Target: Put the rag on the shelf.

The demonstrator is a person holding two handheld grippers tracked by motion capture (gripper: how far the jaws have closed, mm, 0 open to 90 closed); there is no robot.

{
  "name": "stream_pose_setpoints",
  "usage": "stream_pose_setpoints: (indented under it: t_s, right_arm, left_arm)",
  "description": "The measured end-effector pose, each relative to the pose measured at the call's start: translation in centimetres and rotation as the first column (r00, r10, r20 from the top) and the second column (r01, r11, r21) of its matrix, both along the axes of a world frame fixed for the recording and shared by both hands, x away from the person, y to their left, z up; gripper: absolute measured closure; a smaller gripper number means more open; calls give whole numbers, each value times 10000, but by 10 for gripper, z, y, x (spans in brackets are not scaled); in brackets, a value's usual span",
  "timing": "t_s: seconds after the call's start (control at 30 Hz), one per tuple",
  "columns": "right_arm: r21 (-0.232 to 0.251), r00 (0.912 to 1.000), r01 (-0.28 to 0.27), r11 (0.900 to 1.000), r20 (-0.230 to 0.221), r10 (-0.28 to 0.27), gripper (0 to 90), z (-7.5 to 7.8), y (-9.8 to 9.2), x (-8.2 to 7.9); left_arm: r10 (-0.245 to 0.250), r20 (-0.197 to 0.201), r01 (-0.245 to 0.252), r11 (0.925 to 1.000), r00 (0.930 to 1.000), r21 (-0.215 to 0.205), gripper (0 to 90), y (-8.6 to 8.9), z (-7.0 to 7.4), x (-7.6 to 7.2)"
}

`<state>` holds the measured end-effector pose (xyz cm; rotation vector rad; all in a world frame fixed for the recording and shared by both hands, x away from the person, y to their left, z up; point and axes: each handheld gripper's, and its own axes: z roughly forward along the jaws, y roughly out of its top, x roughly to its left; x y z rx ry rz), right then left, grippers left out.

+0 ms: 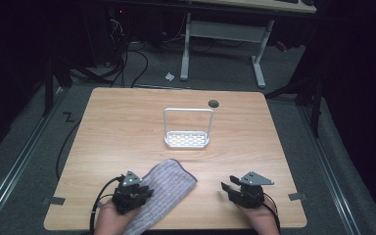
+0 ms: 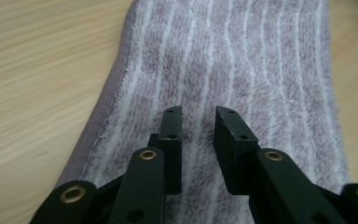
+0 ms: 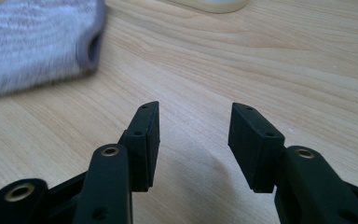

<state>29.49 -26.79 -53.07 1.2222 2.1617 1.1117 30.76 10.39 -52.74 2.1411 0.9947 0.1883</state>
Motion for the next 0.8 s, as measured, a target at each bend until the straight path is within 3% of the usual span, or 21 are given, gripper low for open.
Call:
stream_pose_setpoints:
  t_s: [0.03,0.1,0.23,0.27,0.33,0.4,0.47,0.5,0.53,0.63,0.73,0.8]
  right_arm:
    - [-6,10000,-57,10000,26,57,551,1,2,-2]
    - [-52,9996,-275,9996,103,276,560,2,8,-6]
    - [47,9957,-879,9961,284,877,582,7,24,-15]
    - [99,9936,-1069,9942,368,1065,598,9,29,-18]
    - [240,9866,-1587,9870,409,1576,668,11,40,-23]
    - [439,9790,-2034,9781,211,2026,724,10,52,-24]
    - [61,9738,-2273,9738,-27,2274,790,5,66,-23]
    - [61,9738,-2273,9738,-27,2274,790,5,66,-23]
    - [-570,9744,-2241,9729,-289,2228,832,-1,76,-19]
    - [-937,9825,-1832,9786,-498,1792,866,-6,77,-6]
    - [-1297,9953,-931,9872,-373,890,864,-4,69,23]
    - [-1083,9985,-395,9933,-430,350,827,-3,61,42]
  left_arm:
    - [-266,110,265,9996,9996,95,722,-5,2,0]
    - [-400,291,405,9991,9988,-136,716,-9,6,3]
    - [87,632,-70,9996,9980,-278,711,1,11,19]
    - [323,676,-316,9994,9972,-117,714,6,9,23]
    - [511,582,-508,9987,9970,-67,770,12,6,27]
    - [589,238,-586,9982,9980,-136,790,17,-1,29]
    - [603,124,-600,9979,9981,-237,799,18,-3,28]
    - [603,124,-600,9979,9981,-237,801,18,-3,28]
    - [539,12,-539,9983,9985,-219,805,16,-2,25]
    - [23,-300,-33,9994,9995,-338,803,8,-3,12]
    - [-719,-544,697,9967,9959,-423,793,-5,-2,-4]
    - [-1088,-482,1063,9930,9929,-522,773,-13,-1,-11]
